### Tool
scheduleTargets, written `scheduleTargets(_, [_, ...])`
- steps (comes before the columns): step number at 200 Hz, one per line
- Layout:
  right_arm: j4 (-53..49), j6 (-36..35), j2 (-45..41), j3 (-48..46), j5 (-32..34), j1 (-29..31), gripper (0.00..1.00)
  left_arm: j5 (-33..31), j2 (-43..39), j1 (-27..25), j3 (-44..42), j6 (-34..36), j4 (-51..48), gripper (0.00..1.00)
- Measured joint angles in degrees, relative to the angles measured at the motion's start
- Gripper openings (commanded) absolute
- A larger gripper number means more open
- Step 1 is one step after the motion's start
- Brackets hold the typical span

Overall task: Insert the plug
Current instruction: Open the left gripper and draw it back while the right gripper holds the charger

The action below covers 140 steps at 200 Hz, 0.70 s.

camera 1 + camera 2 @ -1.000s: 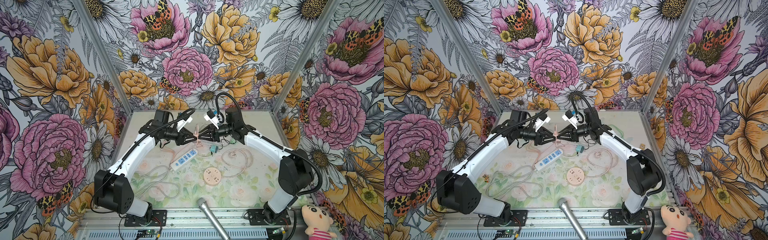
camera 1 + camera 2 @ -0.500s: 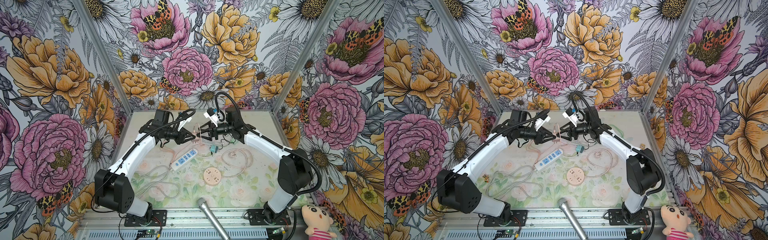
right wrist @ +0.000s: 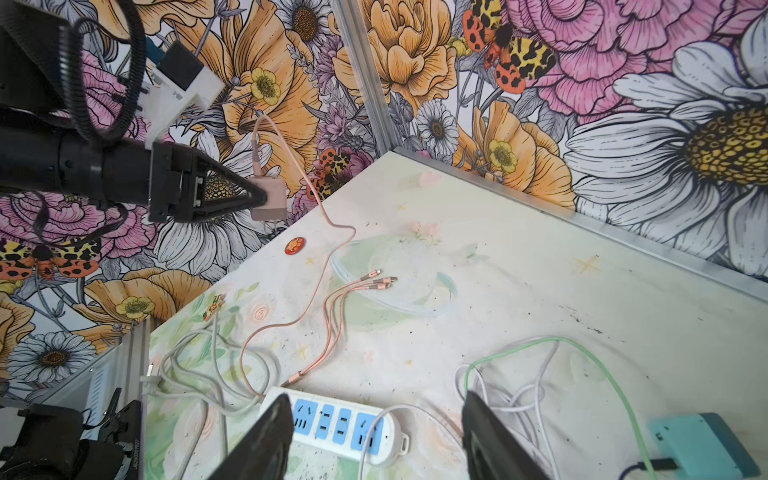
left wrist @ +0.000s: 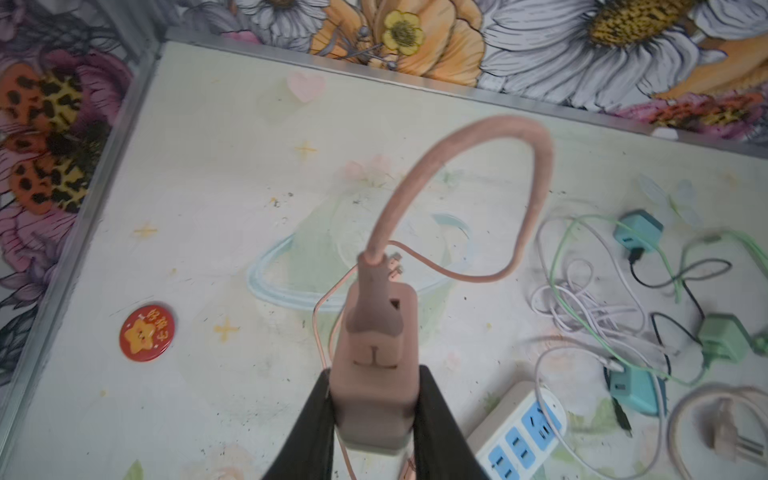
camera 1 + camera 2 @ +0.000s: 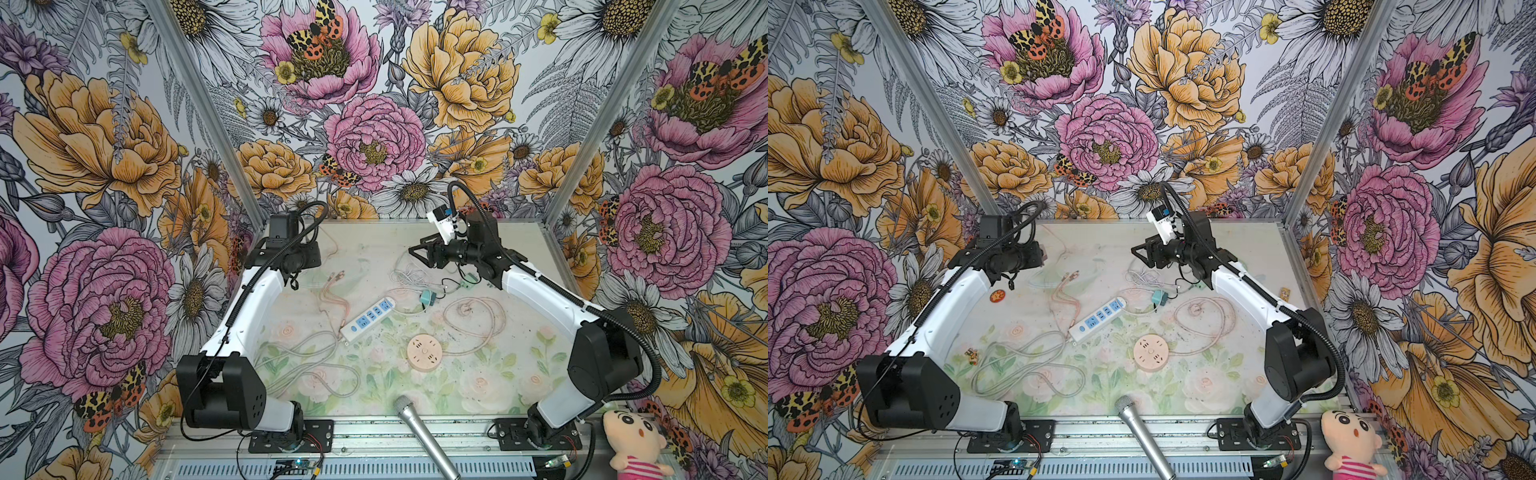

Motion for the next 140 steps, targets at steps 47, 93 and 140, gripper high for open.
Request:
scheduleTargets(47, [-0.4,3.1,4.9,1.1,-2.9,5.0,0.54,-2.2,-0.4,3.6,-0.1,-5.3,-1.4,0.00])
scheduleTargets(93, [0.1,6.1,18.0,9.3,-6.1,12.9,0.43,4.7,-0.4,3.2,-6.7,-8.2,0.4,0.00])
scheduleTargets(140, [0.0,7.2,20.7,9.0,-10.1,17.7,0.41,6.3,-0.4,2.8,-12.3,-10.4,0.5,0.00])
